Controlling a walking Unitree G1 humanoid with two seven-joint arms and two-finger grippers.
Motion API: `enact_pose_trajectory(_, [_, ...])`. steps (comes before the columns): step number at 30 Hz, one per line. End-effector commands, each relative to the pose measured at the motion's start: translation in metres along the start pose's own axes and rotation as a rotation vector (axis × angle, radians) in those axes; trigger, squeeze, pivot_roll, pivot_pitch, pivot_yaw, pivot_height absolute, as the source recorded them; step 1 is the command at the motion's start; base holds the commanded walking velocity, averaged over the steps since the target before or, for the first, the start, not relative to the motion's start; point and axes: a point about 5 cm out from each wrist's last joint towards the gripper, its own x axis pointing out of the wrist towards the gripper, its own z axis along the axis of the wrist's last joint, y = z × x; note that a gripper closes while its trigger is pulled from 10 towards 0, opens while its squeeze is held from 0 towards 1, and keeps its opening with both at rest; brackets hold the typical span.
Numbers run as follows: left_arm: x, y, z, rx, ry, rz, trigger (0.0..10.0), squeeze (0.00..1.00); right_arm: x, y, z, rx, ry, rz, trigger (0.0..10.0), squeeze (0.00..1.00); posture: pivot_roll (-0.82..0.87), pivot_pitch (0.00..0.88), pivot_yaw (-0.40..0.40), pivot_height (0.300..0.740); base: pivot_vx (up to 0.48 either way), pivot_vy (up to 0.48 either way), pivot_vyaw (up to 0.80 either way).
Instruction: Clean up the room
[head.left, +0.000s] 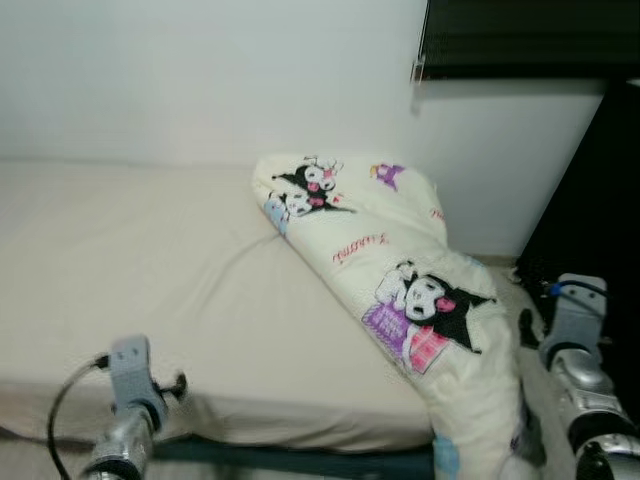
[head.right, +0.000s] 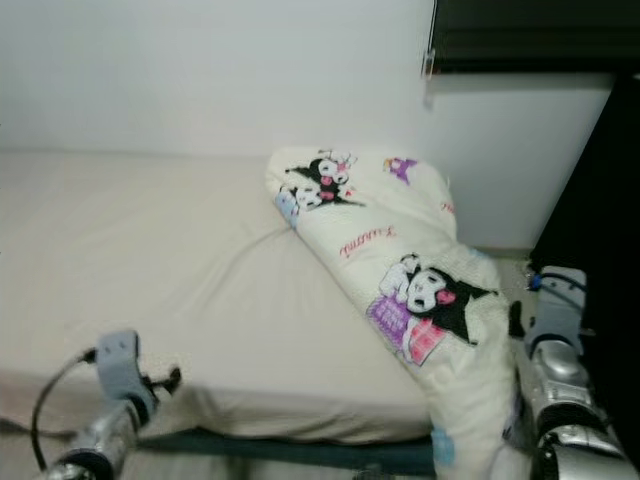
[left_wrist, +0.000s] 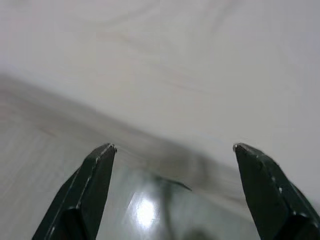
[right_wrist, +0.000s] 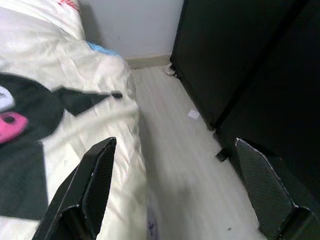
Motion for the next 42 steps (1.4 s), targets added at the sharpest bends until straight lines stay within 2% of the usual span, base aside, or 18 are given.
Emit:
enact_pose_trajectory(1, [0.003, 0.007, 0.013, -0.021, -0.048, 0.022, 10.0, 0.0, 0.001, -0.006, 0.008, 0.06, -0.032, -0.002, 10.0, 0.0, -0.13, 0.043, 0.059, 0.6, 0.0, 0.0, 0.0])
enact_pose_trajectory(3, [0.006, 0.007, 0.029, -0.035, -0.107, 0.02, 10.0, 0.0, 0.002, -0.016, 0.015, 0.119, -0.062, -0.001, 10.0, 0.0, -0.12, 0.049, 0.064, 0.59, 0.0, 0.0, 0.0])
enact_pose_trajectory(4, [0.006, 0.007, 0.029, -0.035, -0.107, 0.02, 10.0, 0.0, 0.002, -0.016, 0.015, 0.119, -0.062, -0.001, 10.0, 0.0, -0.12, 0.049, 0.064, 0.59, 0.0, 0.0, 0.0])
enact_pose_trajectory(5, [0.007, 0.004, 0.04, -0.02, -0.153, -0.004, 10.0, 0.0, 0.003, -0.025, 0.022, 0.186, -0.093, 0.002, 10.0, 0.0, -0.11, 0.064, 0.077, 0.58, 0.0, 0.0, 0.0])
enact_pose_trajectory(7, [0.008, 0.001, 0.045, -0.004, -0.173, -0.02, 10.0, 0.0, 0.004, -0.029, 0.025, 0.224, -0.109, 0.002, 10.0, 0.0, -0.11, 0.067, 0.079, 0.575, 0.0, 0.0, 0.0])
enact_pose_trajectory(9, [0.008, 0.001, 0.045, -0.004, -0.173, -0.02, 10.0, 0.0, 0.004, -0.029, 0.025, 0.224, -0.109, 0.002, 10.0, 0.0, -0.11, 0.067, 0.079, 0.575, 0.0, 0.0, 0.0])
enact_pose_trajectory(13, [0.008, -0.005, 0.053, 0.085, -0.216, -0.081, 10.0, 0.0, 0.005, -0.042, 0.039, 0.37, -0.158, 0.03, 10.0, 0.0, -0.08, 0.104, 0.108, 0.555, 0.0, 0.0, 0.0])
enact_pose_trajectory(14, [0.008, -0.005, 0.053, 0.085, -0.216, -0.081, 10.0, 0.0, 0.005, -0.042, 0.039, 0.37, -0.158, 0.03, 10.0, 0.0, -0.08, 0.104, 0.108, 0.555, 0.0, 0.0, 0.0])
enact_pose_trajectory(17, [0.008, -0.004, 0.051, 0.12, -0.214, -0.093, 10.0, 0.0, 0.006, -0.039, 0.035, 0.385, -0.123, 0.065, 10.0, 0.0, -0.07, 0.115, 0.121, 0.545, 0.0, 0.0, 0.0])
enact_pose_trajectory(18, [0.007, -0.003, 0.049, 0.155, -0.21, -0.105, 10.0, 0.0, 0.005, -0.03, 0.029, 0.426, -0.093, 0.143, 10.0, 0.0, -0.06, 0.125, 0.128, 0.535, 0.0, 0.0, 0.0])
enact_pose_trajectory(20, [0.007, -0.003, 0.049, 0.155, -0.21, -0.105, 10.0, 0.0, 0.005, -0.03, 0.029, 0.426, -0.093, 0.143, 10.0, 0.0, -0.06, 0.125, 0.128, 0.535, 0.0, 0.0, 0.0])
enact_pose_trajectory(26, [0.005, -0.005, 0.046, 0.216, -0.218, -0.137, 10.0, 0.0, 0.003, -0.011, 0.031, 0.585, -0.128, 0.357, 10.0, 0.0, -0.05, 0.129, 0.138, 0.51, 0.0, 0.0, 0.0])
enact_pose_trajectory(28, [0.005, -0.005, 0.046, 0.223, -0.219, -0.141, 10.0, 0.0, 0.003, -0.009, 0.032, 0.594, -0.135, 0.377, 10.0, 0.0, -0.05, 0.131, 0.14, 0.51, 0.0, 0.0, 0.0])
enact_pose_trajectory(32, [0.005, -0.005, 0.046, 0.229, -0.218, -0.148, 10.0, 0.0, 0.005, -0.005, 0.027, 0.563, -0.054, 0.343, 10.0, 0.0, -0.05, 0.131, 0.144, 0.51, 0.0, 0.0, 0.0])
enact_pose_trajectory(36, [0.005, -0.006, 0.046, 0.232, -0.217, -0.151, 10.0, 0.0, 0.005, -0.004, 0.026, 0.558, -0.027, 0.338, 10.0, 0.0, -0.05, 0.13, 0.144, 0.51, 0.0, 0.0, 0.0])
enact_pose_trajectory(37, [0.005, -0.006, 0.046, 0.233, -0.216, -0.153, 10.0, 0.0, 0.006, -0.002, 0.025, 0.532, -0.013, 0.342, 9.4, 0.0, -0.05, 0.13, 0.144, 0.51, 0.0, 0.0, 0.0])
enact_pose_trajectory(38, [0.005, -0.007, 0.045, 0.233, -0.215, -0.154, 10.0, 0.0, 0.005, 0.001, 0.027, 0.521, -0.015, 0.363, 0.0, 0.0, -0.05, 0.13, 0.143, 0.51, 0.0, 0.0, 0.0])
enact_pose_trajectory(42, [0.005, -0.008, 0.044, 0.233, -0.213, -0.156, 10.0, 0.0, 0.005, 0.004, 0.028, 0.504, -0.02, 0.393, 0.0, 0.0, -0.06, 0.128, 0.142, 0.51, 0.0, 0.0, 0.0])
